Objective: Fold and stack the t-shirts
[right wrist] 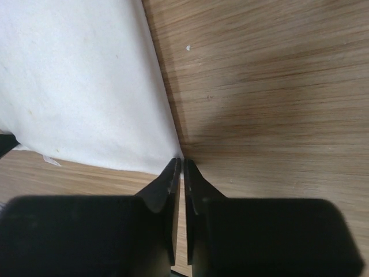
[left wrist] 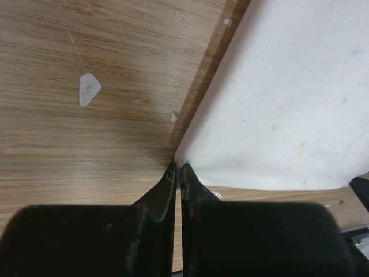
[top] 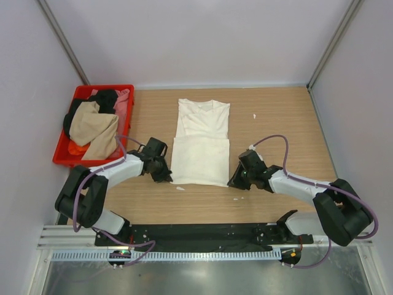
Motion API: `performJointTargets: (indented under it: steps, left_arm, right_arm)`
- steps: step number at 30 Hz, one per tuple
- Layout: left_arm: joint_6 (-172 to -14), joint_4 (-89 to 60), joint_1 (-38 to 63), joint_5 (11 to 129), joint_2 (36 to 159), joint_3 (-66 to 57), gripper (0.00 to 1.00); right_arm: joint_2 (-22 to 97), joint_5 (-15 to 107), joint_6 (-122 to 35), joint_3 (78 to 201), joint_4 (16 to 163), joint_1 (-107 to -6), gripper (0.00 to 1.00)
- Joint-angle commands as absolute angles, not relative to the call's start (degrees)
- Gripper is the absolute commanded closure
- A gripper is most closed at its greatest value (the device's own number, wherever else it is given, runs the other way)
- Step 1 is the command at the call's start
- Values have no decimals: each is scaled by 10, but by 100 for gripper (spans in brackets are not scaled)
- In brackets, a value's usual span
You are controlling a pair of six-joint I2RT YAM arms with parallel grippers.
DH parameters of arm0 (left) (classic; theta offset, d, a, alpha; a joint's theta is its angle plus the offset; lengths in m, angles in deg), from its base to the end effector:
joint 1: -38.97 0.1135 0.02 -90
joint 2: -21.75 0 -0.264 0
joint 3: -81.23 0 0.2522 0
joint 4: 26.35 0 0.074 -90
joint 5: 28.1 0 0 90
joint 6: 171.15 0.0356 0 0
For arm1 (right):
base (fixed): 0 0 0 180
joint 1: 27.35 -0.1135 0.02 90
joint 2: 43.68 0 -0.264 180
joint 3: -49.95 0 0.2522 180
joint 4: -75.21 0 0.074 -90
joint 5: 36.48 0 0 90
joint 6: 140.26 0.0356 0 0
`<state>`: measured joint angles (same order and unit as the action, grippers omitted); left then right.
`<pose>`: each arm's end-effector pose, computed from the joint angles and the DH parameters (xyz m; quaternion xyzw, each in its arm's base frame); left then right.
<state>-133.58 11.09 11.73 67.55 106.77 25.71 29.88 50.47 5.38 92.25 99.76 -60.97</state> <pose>0.2291 -0.1219 0.1516 -0.2038 0.9572 -0.1650 0.1224 0.1842 0.1247 0.1452 0.1748 0.9394 0.2245 0.1913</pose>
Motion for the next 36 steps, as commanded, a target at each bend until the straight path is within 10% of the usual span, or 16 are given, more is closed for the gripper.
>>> performJointTargets:
  steps: [1, 14, 23, 36]
  left_arm:
    - [-1330, 115, 118, 667, 1064, 269, 100]
    - [-1362, 97, 95, 699, 1004, 313, 100]
    - [-1370, 89, 84, 688, 1002, 335, 100]
    - [-1364, 90, 84, 681, 1007, 334, 100]
  right_arm:
    - [303, 518, 46, 919, 986, -610, 92]
    - [233, 510, 24, 915, 1030, -613, 99]
    - [215, 531, 71, 899, 1036, -641, 59]
    - [240, 583, 90, 889, 999, -655, 58]
